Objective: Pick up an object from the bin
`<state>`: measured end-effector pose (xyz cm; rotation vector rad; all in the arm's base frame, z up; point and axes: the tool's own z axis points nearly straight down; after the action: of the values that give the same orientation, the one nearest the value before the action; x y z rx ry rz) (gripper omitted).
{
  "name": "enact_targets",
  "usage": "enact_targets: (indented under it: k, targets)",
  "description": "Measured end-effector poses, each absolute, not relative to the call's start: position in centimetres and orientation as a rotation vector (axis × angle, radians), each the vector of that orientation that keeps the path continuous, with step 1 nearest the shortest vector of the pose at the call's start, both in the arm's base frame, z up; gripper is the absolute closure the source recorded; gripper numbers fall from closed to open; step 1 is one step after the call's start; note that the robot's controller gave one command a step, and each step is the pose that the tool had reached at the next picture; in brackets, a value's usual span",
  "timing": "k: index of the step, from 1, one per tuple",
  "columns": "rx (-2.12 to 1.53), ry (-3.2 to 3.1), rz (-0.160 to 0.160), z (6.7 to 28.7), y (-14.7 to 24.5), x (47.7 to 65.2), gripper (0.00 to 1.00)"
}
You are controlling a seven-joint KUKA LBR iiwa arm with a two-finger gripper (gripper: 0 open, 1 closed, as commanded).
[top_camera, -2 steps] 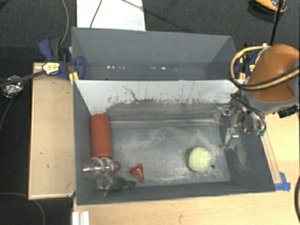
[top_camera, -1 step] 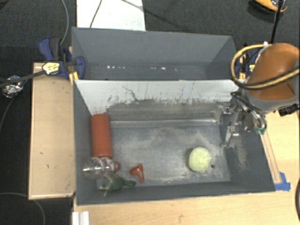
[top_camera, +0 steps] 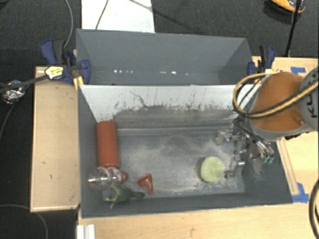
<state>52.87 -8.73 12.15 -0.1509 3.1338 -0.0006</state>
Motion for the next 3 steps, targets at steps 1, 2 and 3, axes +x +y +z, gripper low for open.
enact_targets:
  k: [1,2,3]
  targets:
    - [-0.172,3.143,0.003,11.7,-7.1,49.5,0.0]
    - [-0.017,3.138,0.001,13.2,-4.4,48.7,0.0]
    - [-0.24,3.128,0.002,7.4,-5.7,48.1,0.0]
